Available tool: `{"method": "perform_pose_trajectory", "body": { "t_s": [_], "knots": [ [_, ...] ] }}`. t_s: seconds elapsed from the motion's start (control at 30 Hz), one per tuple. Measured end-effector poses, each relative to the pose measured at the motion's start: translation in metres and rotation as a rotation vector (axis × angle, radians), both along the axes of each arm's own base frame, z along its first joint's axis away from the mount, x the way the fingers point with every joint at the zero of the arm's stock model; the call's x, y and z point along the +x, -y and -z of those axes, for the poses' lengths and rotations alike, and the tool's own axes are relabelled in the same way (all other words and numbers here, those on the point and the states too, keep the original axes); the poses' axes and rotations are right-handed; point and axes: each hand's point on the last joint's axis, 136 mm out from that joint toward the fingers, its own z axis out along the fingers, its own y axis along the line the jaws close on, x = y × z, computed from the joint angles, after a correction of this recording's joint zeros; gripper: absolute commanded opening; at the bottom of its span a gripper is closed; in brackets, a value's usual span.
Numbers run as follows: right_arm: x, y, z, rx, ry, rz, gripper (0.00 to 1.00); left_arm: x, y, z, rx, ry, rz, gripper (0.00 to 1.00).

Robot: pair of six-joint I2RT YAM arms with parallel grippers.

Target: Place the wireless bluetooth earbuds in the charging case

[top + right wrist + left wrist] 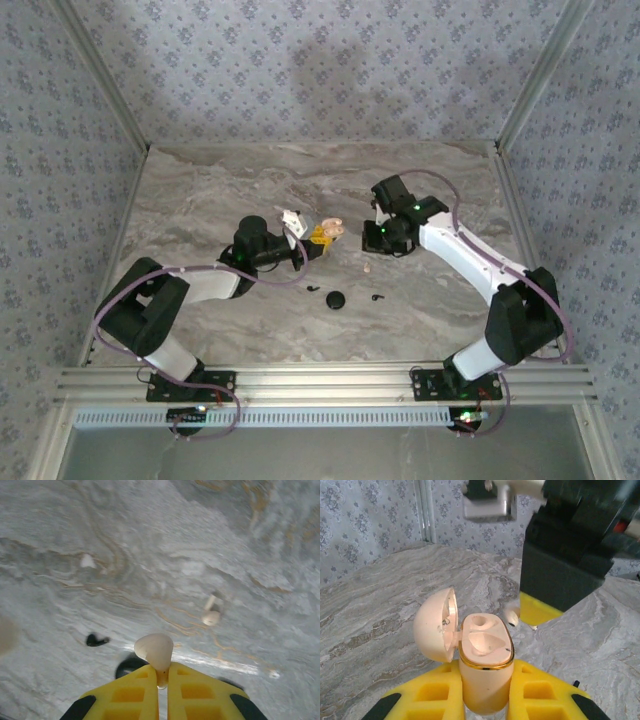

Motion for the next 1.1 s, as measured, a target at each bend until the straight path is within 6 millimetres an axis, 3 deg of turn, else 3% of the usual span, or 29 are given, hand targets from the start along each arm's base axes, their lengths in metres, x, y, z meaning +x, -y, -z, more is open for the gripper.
{"method": "perform_pose_trajectory", "body": {
  "t_s": [0.27,0.53,0.9,1.1],
  "knots": [
    [-0.026,0.043,0.057,-0.072,-0.153,0.067,0.12,0.000,0.000,0.001,0.005,-0.006,-0.001,0.10],
    [-0.038,0.060,0.093,-0.133,-0.259,0.073,0.12,0.000,-0.001,0.005,0.019,-0.014,-0.008,0.10],
    [-0.042,0.068,0.109,-0.175,-0.301,0.052,0.17,0.000,-0.002,0.003,0.020,-0.012,-0.014,0.10],
    [-0.046,0.070,0.115,-0.193,-0.329,0.036,0.26,0.000,-0.002,0.004,0.021,-0.015,-0.014,0.10]
  ]
}}
